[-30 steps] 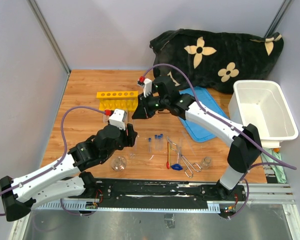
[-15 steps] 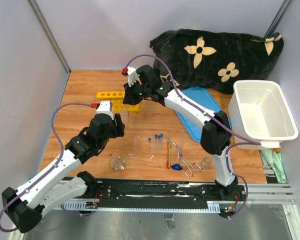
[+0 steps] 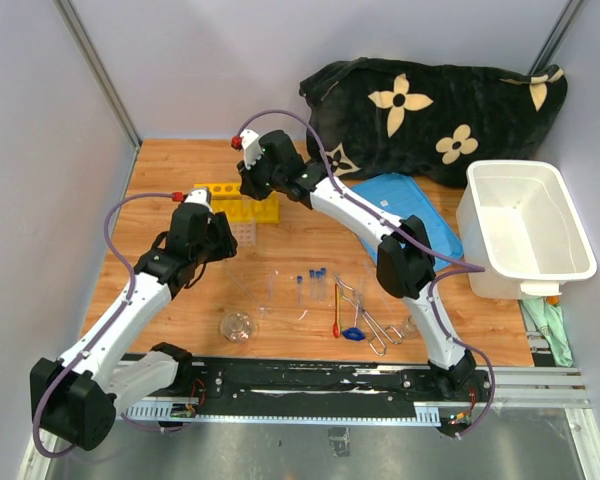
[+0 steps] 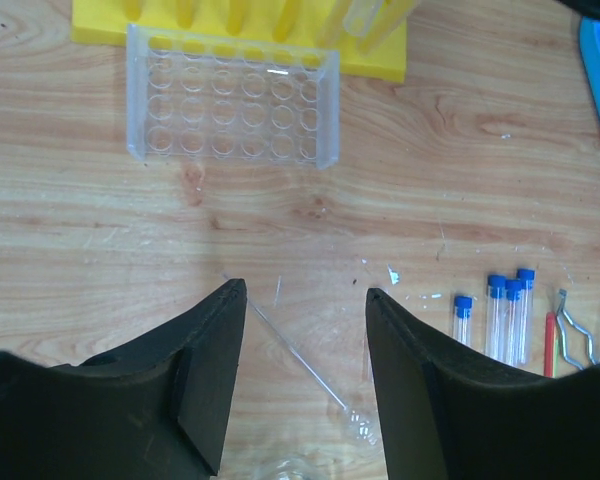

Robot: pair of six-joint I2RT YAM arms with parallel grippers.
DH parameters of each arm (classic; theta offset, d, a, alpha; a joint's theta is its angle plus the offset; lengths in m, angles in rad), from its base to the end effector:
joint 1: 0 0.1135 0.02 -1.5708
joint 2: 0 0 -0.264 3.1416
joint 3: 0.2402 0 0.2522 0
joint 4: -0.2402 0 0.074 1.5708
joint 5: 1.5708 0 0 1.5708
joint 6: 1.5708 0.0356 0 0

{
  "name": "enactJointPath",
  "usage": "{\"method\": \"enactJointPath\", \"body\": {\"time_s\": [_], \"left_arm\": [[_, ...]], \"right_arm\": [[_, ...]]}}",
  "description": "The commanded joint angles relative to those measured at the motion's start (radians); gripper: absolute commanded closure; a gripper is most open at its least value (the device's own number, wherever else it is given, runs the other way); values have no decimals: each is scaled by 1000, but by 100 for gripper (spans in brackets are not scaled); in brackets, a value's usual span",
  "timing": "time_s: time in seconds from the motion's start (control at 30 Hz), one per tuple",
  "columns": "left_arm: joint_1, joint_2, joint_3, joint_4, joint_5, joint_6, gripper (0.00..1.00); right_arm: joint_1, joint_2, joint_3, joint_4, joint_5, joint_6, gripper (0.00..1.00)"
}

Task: Organize the chemistry lab equipment
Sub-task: Insert the test tube into the slot of the test tube rack.

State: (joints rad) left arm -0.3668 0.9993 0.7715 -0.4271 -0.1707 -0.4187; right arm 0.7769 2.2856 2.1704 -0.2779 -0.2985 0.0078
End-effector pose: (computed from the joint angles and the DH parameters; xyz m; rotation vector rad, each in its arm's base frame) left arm 0.2037 -0.0718 0.2722 -0.1514 2.2203 -0.2437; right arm 0.3799 0.3882 0.3029 -0.9477 1.7999 0.7981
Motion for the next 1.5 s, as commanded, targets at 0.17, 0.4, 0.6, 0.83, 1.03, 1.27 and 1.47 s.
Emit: {"method": "enactJointPath", "body": {"time_s": [0.17,0.4,0.6,0.83,1.03,1.27,1.47], "left_arm": [[104,-24,19,5,111,33,44],[133,-27,6,12,132,42,45],[143,-30,-2,18,140,48,45],[153,-32,-4,16,148,60,45],[157,-21,-10,33,162,57,45],[158,-17,-22,44,171,55,46],[158,-16,-29,47,173,56,46]], "right_arm": [[-5,72,54,132,33,-40,99],[-9,81,57,198,18,-38,99],[-10,116,89,211,16,-40,99],[-10,138,104,205,20,-37,99],[-10,124,81,192,36,-56,99],[-10,103,49,187,49,-68,99],[-10,88,23,189,52,-71,99]]}}
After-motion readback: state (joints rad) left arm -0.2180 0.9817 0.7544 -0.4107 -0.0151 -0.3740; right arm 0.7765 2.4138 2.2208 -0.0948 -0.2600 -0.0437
